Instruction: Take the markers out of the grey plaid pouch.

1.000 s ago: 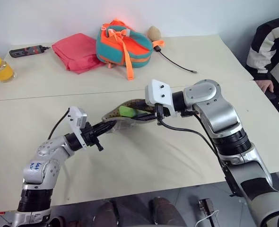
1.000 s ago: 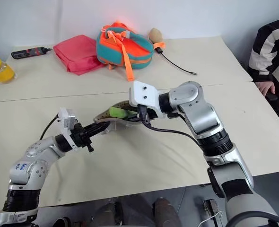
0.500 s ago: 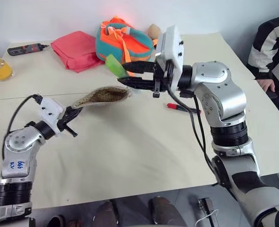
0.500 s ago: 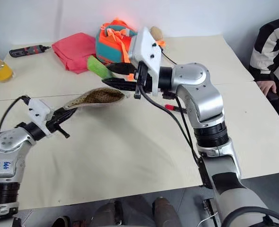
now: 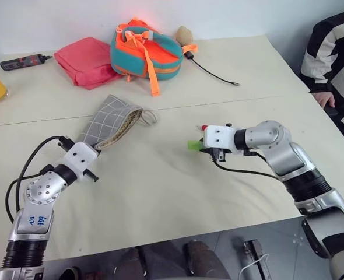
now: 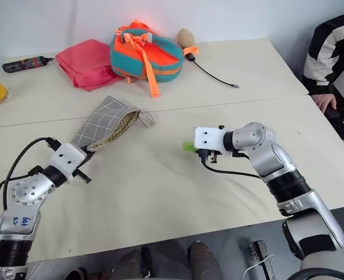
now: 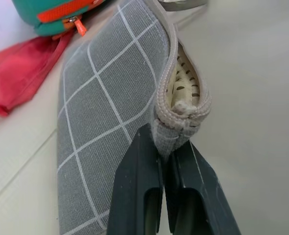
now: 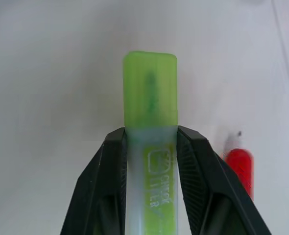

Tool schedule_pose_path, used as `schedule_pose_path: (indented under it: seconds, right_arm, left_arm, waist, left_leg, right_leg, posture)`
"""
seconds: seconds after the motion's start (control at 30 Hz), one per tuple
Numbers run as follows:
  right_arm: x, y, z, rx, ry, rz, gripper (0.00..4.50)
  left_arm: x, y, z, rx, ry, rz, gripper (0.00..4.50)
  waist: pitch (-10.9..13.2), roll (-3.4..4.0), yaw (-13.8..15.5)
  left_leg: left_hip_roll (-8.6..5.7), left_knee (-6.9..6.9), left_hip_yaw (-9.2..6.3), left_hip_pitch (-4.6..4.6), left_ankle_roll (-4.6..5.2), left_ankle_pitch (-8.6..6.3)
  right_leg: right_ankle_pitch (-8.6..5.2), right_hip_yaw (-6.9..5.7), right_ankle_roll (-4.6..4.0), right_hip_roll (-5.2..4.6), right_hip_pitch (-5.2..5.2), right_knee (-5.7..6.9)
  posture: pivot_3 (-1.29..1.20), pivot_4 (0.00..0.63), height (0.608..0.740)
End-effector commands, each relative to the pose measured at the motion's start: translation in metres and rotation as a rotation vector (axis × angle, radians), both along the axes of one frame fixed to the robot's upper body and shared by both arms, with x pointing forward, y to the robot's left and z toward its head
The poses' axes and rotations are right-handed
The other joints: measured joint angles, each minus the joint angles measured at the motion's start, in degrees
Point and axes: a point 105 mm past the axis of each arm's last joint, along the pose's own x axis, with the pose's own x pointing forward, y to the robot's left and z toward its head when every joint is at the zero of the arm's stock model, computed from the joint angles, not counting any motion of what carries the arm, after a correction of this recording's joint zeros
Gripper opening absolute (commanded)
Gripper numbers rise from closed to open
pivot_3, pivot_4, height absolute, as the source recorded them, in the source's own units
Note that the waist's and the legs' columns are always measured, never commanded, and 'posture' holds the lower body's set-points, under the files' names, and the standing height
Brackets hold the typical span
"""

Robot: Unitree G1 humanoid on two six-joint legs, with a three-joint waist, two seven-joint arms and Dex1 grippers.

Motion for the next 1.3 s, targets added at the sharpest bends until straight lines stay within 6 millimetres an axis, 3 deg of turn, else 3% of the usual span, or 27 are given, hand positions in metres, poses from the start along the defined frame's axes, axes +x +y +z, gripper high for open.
schedule_pose_path:
  seconds: [0.03, 0.07, 0.33, 0.43, 0.63, 0.83, 1.13, 1.3]
  right_arm:
    - [-0.002, 0.0, 0.001, 0.052, 0.024, -0.008, 1.06]
    - [-0.002, -0.001, -0.001, 0.049, 0.03, -0.012, 1.79]
    - [-0.01, 0.015, 0.026, 0.3, 0.073, 0.001, 4.49]
    - [-0.025, 0.027, 0.039, 0.452, 0.142, 0.049, 4.5]
    - [-0.051, 0.035, 0.042, 0.637, 0.2, 0.092, 4.5]
    - [-0.081, 0.032, 0.005, 0.688, 0.248, 0.079, 4.5]
    - [-0.086, 0.017, -0.027, 0.761, 0.217, -0.037, 4.5]
    - [-0.082, 0.016, -0.026, 0.761, 0.204, -0.039, 4.5]
  left_arm:
    - [-0.005, -0.003, 0.014, -0.075, -0.028, -0.029, 0.54]
    - [-0.005, -0.004, 0.015, -0.079, -0.026, -0.039, 0.78]
    - [-0.022, -0.013, 0.029, -0.202, -0.029, -0.137, 3.42]
    - [-0.039, -0.022, 0.039, -0.301, -0.008, -0.229, 4.33]
    - [-0.06, -0.016, 0.045, -0.416, 0.012, -0.238, 4.33]
    - [-0.067, 0.038, 0.026, -0.496, 0.006, 0.017, 4.33]
    - [-0.078, 0.076, 0.003, -0.582, 0.009, 0.161, 4.33]
    - [-0.08, 0.075, -0.004, -0.552, 0.014, 0.154, 4.33]
  waist:
    - [0.0, 0.0, 0.1]
    - [0.0, 0.0, 0.1]
    - [0.0, 0.0, 0.0]
    - [0.0, -0.01, 0.1]
    - [0.0, -0.02, 0.2]
    - [0.0, -0.03, 0.3]
    - [-0.1, -0.09, 1.1]
    - [-0.1, -0.11, 1.5]
  left_leg:
    - [-0.01, 0.04, 0.01, 0.0, 0.0, 0.0]
    - [-0.01, 0.08, 0.01, 0.0, 0.01, 0.0]
    - [0.02, 0.33, -0.01, 0.0, 0.02, -0.01]
    - [0.02, 0.33, -0.04, -0.01, 0.02, -0.01]
    - [0.0, 0.28, -0.2, -0.03, 0.03, -0.03]
    - [-0.03, 0.32, -0.66, 0.04, 0.08, -0.06]
    - [-0.09, 0.46, -0.72, 0.03, 0.15, -0.09]
    - [-0.08, 0.48, -0.71, 0.03, 0.17, -0.1]
  right_leg:
    - [0.0, 0.01, 0.0, 0.0, 0.01, 0.03]
    - [0.0, 0.0, 0.0, 0.0, 0.02, 0.08]
    - [0.0, 0.03, 0.0, 0.04, 0.01, 0.26]
    - [0.0, 0.03, 0.0, 0.03, 0.01, 0.28]
    - [0.0, -0.05, 0.0, 0.03, 0.12, 0.24]
    - [0.0, -0.39, 0.0, 0.04, 0.72, -0.23]
    - [0.0, -0.53, -0.01, 0.02, 1.03, -0.61]
    - [0.0, -0.52, -0.01, 0.02, 1.02, -0.61]
  posture:
    - [0.0, 0.15, 0.74]
    - [0.0, 0.15, 0.74]
    - [0.0, 0.15, 0.74]
    - [0.0, 0.15, 0.74]
    - [0.0, 0.15, 0.74]
    - [0.0, 0.15, 0.74]
    - [0.0, 0.15, 0.74]
    - [0.0, 0.15, 0.74]
